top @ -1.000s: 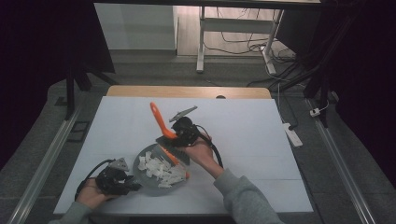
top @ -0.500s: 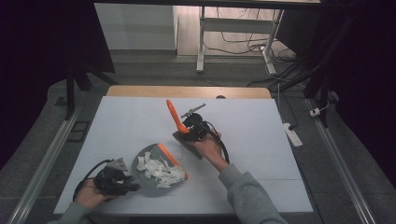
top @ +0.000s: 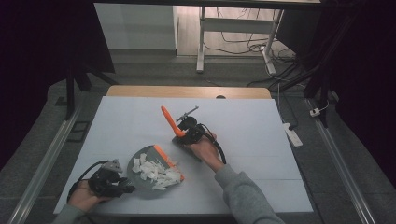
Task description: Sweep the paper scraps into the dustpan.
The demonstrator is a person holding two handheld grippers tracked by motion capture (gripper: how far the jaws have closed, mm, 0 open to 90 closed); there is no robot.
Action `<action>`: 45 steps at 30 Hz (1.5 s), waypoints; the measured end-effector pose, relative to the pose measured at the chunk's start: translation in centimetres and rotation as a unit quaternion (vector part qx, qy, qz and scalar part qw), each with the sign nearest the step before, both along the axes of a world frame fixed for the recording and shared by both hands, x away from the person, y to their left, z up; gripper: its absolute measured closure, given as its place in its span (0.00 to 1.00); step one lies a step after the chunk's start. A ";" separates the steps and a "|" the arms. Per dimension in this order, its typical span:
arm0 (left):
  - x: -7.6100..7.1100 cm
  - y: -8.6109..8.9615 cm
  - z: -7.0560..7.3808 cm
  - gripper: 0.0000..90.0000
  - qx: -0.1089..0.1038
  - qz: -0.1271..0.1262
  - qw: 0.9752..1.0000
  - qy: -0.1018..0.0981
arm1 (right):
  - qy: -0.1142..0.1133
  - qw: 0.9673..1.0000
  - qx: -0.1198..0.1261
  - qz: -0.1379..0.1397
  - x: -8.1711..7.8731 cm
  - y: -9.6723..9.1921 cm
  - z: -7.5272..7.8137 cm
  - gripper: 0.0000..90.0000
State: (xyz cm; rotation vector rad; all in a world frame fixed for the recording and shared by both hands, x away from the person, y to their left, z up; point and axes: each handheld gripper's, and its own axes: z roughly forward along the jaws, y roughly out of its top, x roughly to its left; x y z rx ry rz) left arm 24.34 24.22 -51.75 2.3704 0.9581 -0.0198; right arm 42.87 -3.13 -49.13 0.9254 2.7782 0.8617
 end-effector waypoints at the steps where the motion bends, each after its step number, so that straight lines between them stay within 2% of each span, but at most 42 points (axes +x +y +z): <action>1: 0.0 -0.1 0.0 0.69 0.000 0.000 1.000 0.001 | 0.002 1.000 0.002 0.001 -0.1 0.1 0.0 0.78; 4: 0.1 -0.3 -0.2 0.69 0.005 -0.003 1.000 0.002 | 0.017 1.000 0.009 0.015 -0.7 0.8 -0.1 0.78; 7: 0.2 -0.4 -0.2 0.69 0.004 -0.002 1.000 0.004 | 0.029 0.999 0.015 0.041 -1.9 2.0 -0.2 0.78; 11: 0.2 -0.3 -0.3 0.69 0.000 0.001 1.000 0.002 | 0.041 0.996 0.030 0.077 -3.7 3.5 0.0 0.78; 13: 0.2 -0.3 -0.4 0.68 -0.003 0.001 1.000 0.004 | 0.056 0.993 0.043 0.090 -4.4 4.1 0.3 0.78; 16: 0.2 -0.3 -0.4 0.68 -0.001 0.001 1.000 0.004 | 0.051 0.991 0.047 0.111 -5.2 4.6 0.8 0.78; 19: 0.2 -0.3 -0.5 0.69 0.000 0.001 1.000 0.004 | 0.038 0.991 0.072 0.104 -5.0 4.0 1.9 0.78; 21: 0.3 -0.3 -0.5 0.69 -0.001 0.001 1.000 0.004 | 0.022 0.992 0.085 0.090 -4.5 3.0 2.7 0.78; 23: 0.3 -0.3 -0.5 0.69 -0.001 0.001 1.000 0.003 | 0.014 0.993 0.094 0.070 -3.9 1.8 3.3 0.78; 28: 0.3 -0.4 -0.6 0.69 -0.001 0.003 1.000 0.000 | -0.002 0.994 0.102 0.034 -2.7 -1.1 4.1 0.78; 34: 0.4 -0.5 -0.6 0.69 -0.001 0.002 1.000 0.000 | -0.005 0.996 0.084 0.007 -1.9 -3.1 3.3 0.78; 37: 0.4 -0.6 -0.6 0.69 0.000 0.003 1.000 -0.001 | 0.023 0.995 0.092 0.003 -1.4 -3.4 2.6 0.78; 38: 0.4 -0.6 -0.6 0.69 -0.001 0.003 1.000 -0.001 | 0.023 0.996 0.091 0.007 -1.4 -3.3 2.5 0.78; 41: 0.5 -0.6 -0.6 0.69 -0.001 0.003 1.000 -0.001 | 0.004 0.998 0.069 0.006 -1.5 -3.3 2.5 0.78; 45: 0.5 -0.7 -0.6 0.69 -0.001 0.004 1.000 -0.002 | -0.022 0.999 0.039 -0.014 -0.8 -3.7 2.4 0.78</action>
